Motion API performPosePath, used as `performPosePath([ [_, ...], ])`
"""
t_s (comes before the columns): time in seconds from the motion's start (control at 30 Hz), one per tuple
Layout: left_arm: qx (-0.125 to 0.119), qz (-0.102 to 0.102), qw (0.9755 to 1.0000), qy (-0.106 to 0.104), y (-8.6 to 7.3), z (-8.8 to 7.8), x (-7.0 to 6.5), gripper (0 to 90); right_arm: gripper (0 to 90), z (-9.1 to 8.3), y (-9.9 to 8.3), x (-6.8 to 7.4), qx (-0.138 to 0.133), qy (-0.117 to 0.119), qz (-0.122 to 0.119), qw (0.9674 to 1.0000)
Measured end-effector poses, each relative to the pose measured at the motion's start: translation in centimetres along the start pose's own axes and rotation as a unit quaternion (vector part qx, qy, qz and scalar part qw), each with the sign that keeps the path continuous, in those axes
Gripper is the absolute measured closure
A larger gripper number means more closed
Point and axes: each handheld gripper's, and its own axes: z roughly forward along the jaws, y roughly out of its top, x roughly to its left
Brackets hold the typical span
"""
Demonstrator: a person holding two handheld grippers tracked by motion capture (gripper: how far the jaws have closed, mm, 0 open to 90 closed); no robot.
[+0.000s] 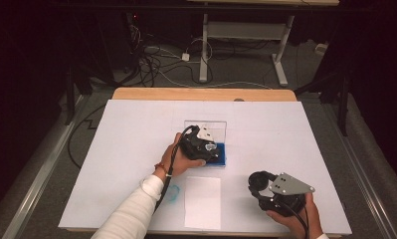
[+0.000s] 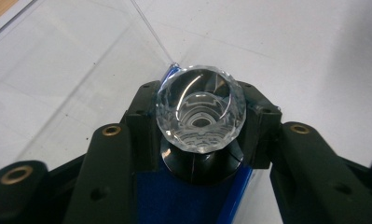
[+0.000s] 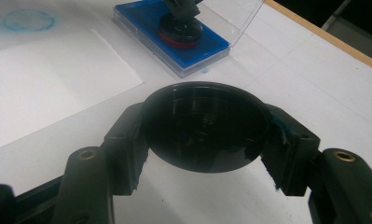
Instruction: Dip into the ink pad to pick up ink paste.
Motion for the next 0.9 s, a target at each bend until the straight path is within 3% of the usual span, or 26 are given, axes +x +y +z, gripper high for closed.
performPosePath([
  [0.43,0.0,-0.004,1.0,-0.003,0.3,-0.5,0.2,54.6,38.5,0.1,0.0,-0.2,-0.001,0.002,0.004,1.0],
  [0.67,-0.026,-0.006,0.9996,0.003,0.9,-2.5,0.5,54.6,38.5,0.2,0.0,-0.3,-0.002,0.006,0.006,1.0],
  [0.9,-0.037,0.004,0.9993,0.006,0.6,-4.6,0.5,54.6,38.5,-0.2,-0.2,-0.8,-0.009,0.007,0.015,0.9998],
])
